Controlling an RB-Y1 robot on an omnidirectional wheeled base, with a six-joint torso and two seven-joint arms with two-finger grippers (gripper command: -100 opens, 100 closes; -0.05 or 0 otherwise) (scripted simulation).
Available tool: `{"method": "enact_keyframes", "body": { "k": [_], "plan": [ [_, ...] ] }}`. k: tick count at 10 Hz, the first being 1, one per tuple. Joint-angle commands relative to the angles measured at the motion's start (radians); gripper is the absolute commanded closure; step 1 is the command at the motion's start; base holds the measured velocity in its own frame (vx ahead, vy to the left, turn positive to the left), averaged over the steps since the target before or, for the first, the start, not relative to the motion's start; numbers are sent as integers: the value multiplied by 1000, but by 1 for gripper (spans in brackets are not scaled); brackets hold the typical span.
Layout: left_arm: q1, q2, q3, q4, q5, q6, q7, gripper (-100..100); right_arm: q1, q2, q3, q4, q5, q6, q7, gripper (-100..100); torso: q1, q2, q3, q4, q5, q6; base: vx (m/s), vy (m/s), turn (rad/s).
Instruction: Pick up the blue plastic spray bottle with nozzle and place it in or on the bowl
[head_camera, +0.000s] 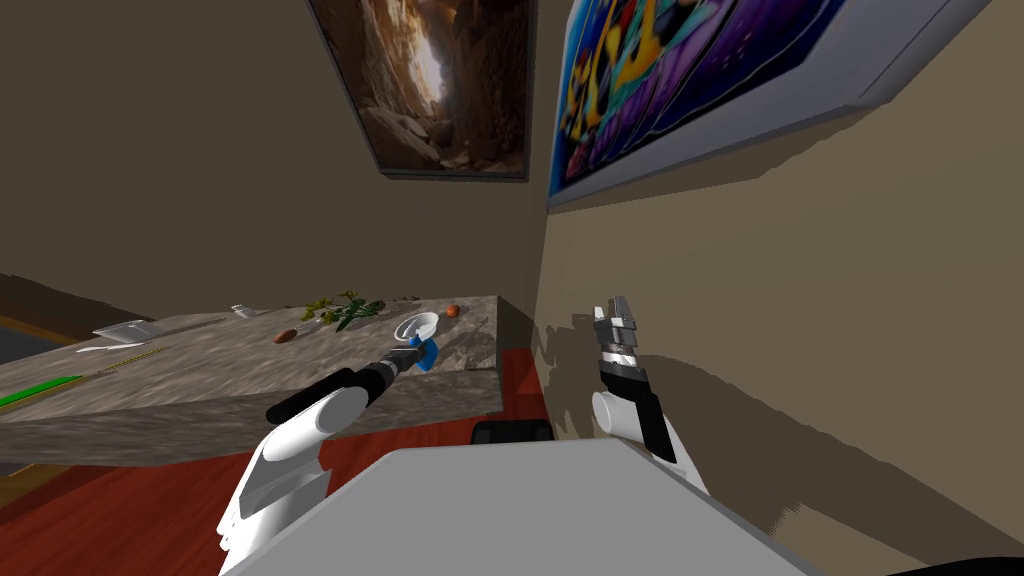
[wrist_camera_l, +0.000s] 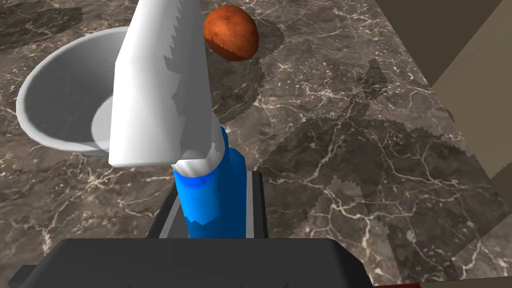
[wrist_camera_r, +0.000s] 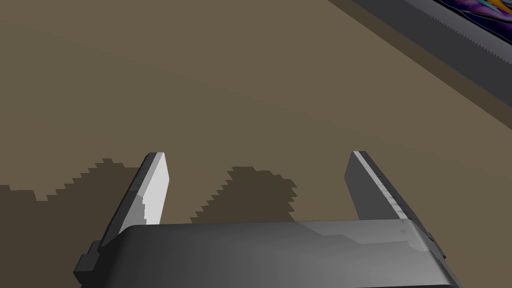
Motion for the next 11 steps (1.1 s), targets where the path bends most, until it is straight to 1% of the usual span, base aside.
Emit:
{"method": "enact_keyframes", "body": {
  "k": [1,2,3,5,6,8,11],
  "plan": [
    [-27,37,25,32,12,38,0,100,0,0,0,0,0,0,0,0,0,0,0,0,0,0,-117,-3,-76],
    [-47,55,41,49,18,61,1,100,-3,0,4,0,0,0,-1,0,0,6,2,-2,1,2,-143,5,-102],
    [-47,55,41,49,18,61,1,100,-6,-1,9,-1,1,1,-2,0,-1,13,4,-4,2,4,-113,-2,-48],
    [-90,91,74,86,30,111,2,100,-10,-2,16,-1,2,1,-3,0,-2,22,6,-9,6,4,-105,-1,-56],
    [-90,91,74,86,30,111,2,100,-13,-3,21,-2,3,2,-5,0,0,27,7,-12,8,6,-90,8,-55],
    [-134,128,108,125,42,161,4,100,-16,-4,27,-2,4,3,-6,0,-1,33,8,-17,11,8,-108,-17,-70],
    [-197,180,161,184,58,231,7,100,-23,-6,39,-1,5,5,-9,0,-4,46,11,-23,14,14,-153,-5,-100]
  ]
}}
